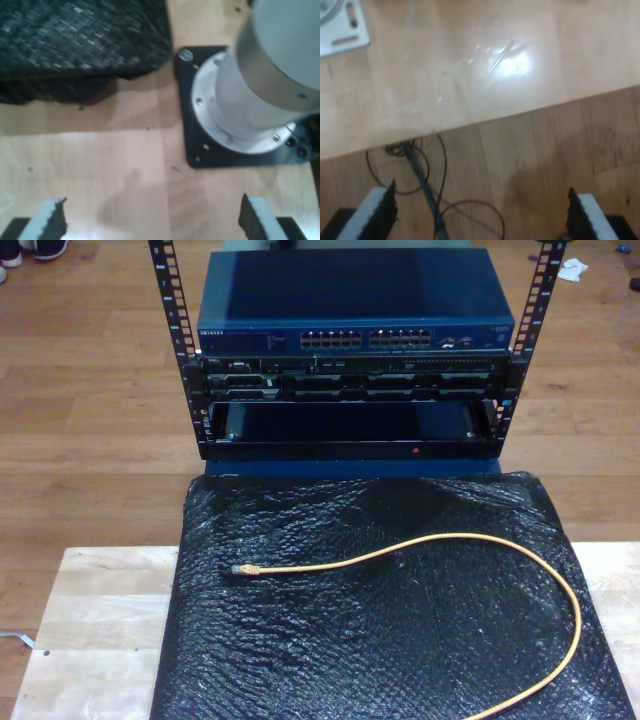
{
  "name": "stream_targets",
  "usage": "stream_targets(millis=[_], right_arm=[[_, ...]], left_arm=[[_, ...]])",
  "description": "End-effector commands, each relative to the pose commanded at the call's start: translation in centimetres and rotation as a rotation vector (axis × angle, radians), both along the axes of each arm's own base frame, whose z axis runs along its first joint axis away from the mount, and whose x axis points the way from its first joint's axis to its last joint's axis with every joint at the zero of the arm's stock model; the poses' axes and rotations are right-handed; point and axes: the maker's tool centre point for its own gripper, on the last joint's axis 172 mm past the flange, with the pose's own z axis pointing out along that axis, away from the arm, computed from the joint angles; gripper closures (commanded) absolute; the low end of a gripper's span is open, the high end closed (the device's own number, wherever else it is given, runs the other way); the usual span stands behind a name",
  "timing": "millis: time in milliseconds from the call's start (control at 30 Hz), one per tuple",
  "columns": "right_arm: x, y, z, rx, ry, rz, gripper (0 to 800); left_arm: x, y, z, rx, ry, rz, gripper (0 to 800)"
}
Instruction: Grab the cable and plug it in
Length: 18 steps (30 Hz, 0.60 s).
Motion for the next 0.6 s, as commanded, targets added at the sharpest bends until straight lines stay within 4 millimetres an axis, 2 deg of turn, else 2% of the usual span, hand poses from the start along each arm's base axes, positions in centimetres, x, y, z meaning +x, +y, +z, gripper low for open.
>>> stream_targets(millis=[400, 600], right_arm=[[6.8, 5.3, 4.7, 0.226, -0.037, 0.006, 3], [8.7, 6.5, 7.9, 0.284, -0.083, -0.007, 3]], left_arm=[[3.7, -3.4, 0.6, -0.069, -0.014, 0.069, 0], [4.7, -4.3, 0.8, -0.103, -0.027, 0.113, 0]])
